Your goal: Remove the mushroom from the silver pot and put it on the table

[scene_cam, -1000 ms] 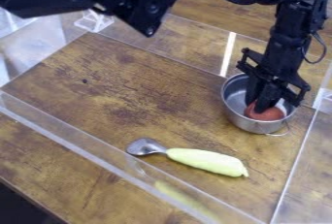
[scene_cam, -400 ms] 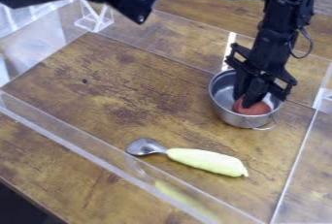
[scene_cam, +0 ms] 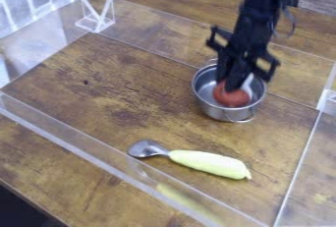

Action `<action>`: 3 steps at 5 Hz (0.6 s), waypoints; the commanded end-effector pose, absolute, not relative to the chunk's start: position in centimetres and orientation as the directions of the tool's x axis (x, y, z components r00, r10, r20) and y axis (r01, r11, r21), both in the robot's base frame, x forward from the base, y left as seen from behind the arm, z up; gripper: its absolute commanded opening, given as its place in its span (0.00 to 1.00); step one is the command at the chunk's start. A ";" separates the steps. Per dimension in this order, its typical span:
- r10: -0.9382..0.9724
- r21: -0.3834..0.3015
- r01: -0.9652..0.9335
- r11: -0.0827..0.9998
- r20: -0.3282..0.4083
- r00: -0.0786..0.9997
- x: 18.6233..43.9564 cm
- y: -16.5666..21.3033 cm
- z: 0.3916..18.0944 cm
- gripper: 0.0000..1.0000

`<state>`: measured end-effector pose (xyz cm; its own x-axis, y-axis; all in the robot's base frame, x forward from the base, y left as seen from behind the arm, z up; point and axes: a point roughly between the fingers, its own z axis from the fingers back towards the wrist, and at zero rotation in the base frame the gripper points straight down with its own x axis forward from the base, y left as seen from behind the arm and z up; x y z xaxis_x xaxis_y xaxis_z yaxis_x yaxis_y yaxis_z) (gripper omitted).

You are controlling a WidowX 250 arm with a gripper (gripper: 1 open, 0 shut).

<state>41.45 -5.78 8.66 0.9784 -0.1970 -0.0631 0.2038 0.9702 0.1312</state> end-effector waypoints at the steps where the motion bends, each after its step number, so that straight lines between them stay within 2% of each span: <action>1: -0.197 0.160 0.181 0.970 0.093 0.976 40.8 -5.7 16.0 0.00; 2: -0.205 0.182 0.178 0.967 0.145 0.968 40.1 -6.0 17.3 0.00; 3: -0.135 0.190 0.102 0.977 0.170 0.976 40.9 -7.0 17.4 0.00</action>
